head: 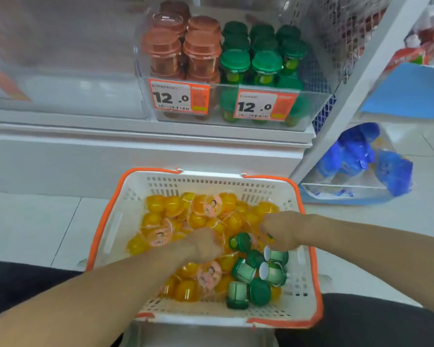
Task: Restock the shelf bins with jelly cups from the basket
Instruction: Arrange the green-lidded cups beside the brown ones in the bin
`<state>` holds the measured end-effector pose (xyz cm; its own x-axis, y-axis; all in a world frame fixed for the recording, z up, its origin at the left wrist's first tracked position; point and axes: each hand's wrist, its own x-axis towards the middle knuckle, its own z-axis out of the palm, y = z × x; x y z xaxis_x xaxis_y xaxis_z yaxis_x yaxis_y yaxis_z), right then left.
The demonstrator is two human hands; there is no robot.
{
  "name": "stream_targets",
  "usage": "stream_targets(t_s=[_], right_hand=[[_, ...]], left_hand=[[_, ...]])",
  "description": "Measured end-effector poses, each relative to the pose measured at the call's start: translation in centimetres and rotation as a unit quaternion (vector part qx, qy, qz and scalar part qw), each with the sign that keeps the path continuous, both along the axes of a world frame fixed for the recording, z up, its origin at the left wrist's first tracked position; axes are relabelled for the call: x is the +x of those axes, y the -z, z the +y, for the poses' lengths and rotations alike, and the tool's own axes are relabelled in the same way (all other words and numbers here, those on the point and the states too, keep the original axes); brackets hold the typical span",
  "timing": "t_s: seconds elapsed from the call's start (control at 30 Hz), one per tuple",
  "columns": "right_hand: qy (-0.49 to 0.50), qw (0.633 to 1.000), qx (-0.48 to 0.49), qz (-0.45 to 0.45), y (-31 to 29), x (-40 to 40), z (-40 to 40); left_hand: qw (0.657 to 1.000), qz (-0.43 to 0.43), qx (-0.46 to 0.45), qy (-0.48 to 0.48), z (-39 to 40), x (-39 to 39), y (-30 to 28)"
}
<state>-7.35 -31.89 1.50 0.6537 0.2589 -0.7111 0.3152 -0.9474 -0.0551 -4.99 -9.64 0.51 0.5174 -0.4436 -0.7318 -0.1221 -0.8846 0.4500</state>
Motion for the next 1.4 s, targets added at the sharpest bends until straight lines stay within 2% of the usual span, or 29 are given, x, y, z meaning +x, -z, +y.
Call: stream_targets(t_s=[0.07, 0.2, 0.33, 0.43, 0.53, 0.6, 0.7, 0.77, 0.83, 0.87, 0.9, 0.93, 0.97, 1.0, 1.07, 1.13, 1.23, 1.3, 1.33, 1.4], right_hand=[[0.005, 1.000, -0.014, -0.016, 1.1, -0.4, -1.3], [0.029, 0.996, -0.081, -0.039, 2.3, 0.3, -2.8], [0.049, 0.996, -0.074, -0.027, 3.3, 1.3, -3.2], [0.062, 0.995, -0.080, -0.021, 4.1, 1.7, -2.8], [0.041, 0.993, -0.097, -0.047, 5.0, 1.2, -1.7], [0.047, 0.993, -0.099, -0.053, 6.1, 0.7, -1.3], [0.101, 0.989, -0.084, -0.075, 6.8, 0.4, -0.8], [0.149, 0.986, -0.058, -0.054, 6.3, 1.0, -0.1], [0.216, 0.976, 0.016, -0.005, 5.0, 2.2, 0.9], [0.290, 0.953, 0.084, 0.035, 3.8, 3.0, 1.4], [0.390, 0.902, 0.167, 0.083, 2.6, 3.9, 1.8], [0.478, 0.832, 0.246, 0.138, 1.3, 4.9, 2.0], [0.536, 0.765, 0.309, 0.178, -0.1, 5.8, 2.0], [0.565, 0.720, 0.351, 0.196, -2.0, 6.6, 2.0], [0.581, 0.665, 0.422, 0.202, -5.4, 7.9, 1.9], [0.591, 0.603, 0.504, 0.184, -8.6, 8.6, 2.2], [0.617, 0.481, 0.610, 0.127, -11.6, 8.7, 3.1], [0.618, 0.443, 0.641, 0.101, -12.5, 8.5, 3.9], [0.613, 0.436, 0.652, 0.090, -12.8, 8.4, 4.3], [0.598, 0.451, 0.660, 0.053, -13.5, 8.2, 5.1]], left_hand=[[0.997, 0.036, -0.044, -0.044, -2.0, -3.0, 1.8], [0.988, 0.034, -0.039, -0.142, -4.5, -7.4, 5.3], [0.989, -0.013, 0.053, -0.137, -4.5, -9.3, 8.1], [0.984, -0.019, 0.028, -0.175, -4.0, -9.5, 8.3], [0.975, 0.045, 0.004, -0.218, -2.9, -8.0, 8.0], [0.946, 0.173, -0.032, -0.273, -1.7, -6.3, 7.5], [0.843, 0.403, -0.093, -0.344, 0.5, -4.0, 6.0], [0.775, 0.484, -0.172, -0.368, 1.6, -3.1, 5.1], [0.725, 0.521, -0.237, -0.384, 2.0, -2.5, 4.3], [0.701, 0.533, -0.263, -0.394, 2.0, -2.1, 3.9], [0.677, 0.544, -0.285, -0.406, 2.0, -1.7, 3.3], [0.664, 0.546, -0.305, -0.409, 1.9, -1.2, 2.6], [0.666, 0.537, -0.317, -0.409, 1.7, -0.6, 2.1], [0.680, 0.516, -0.320, -0.410, 1.5, 0.1, 1.3], [0.713, 0.476, -0.317, -0.405, 1.1, 1.5, -0.6], [0.755, 0.441, -0.313, -0.371, 0.8, 3.3, -3.0], [0.817, 0.382, -0.309, -0.301, 0.4, 6.4, -7.8], [0.839, 0.340, -0.313, -0.286, 0.1, 8.0, -11.5], [0.848, 0.319, -0.316, -0.281, 0.1, 8.4, -13.2], [0.868, 0.281, -0.318, -0.260, 0.3, 8.8, -15.7]])
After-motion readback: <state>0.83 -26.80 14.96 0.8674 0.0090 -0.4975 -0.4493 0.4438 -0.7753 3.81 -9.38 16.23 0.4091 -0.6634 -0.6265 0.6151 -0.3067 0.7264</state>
